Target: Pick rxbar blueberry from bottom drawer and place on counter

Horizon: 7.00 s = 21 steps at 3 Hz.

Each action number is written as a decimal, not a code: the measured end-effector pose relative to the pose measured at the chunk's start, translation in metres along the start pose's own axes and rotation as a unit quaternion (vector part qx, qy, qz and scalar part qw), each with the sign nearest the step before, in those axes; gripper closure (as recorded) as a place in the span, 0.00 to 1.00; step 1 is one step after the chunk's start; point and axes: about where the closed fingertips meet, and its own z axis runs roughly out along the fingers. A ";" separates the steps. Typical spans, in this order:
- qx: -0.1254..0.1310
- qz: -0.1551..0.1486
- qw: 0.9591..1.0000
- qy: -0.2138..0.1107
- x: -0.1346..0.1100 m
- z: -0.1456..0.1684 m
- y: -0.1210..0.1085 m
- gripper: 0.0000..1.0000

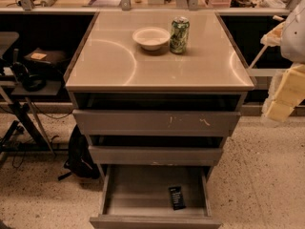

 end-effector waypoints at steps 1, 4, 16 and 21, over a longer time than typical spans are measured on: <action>0.000 0.000 1.000 0.000 0.000 0.000 0.000 0.00; -0.029 -0.022 0.988 -0.148 0.012 0.098 0.072 0.00; -0.027 0.028 0.995 -0.090 0.113 0.451 0.033 0.00; -0.207 0.176 0.947 -0.169 0.225 0.610 0.086 0.00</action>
Offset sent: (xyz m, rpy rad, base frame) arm -0.0068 -0.0027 -0.0270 0.0739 0.0020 0.0402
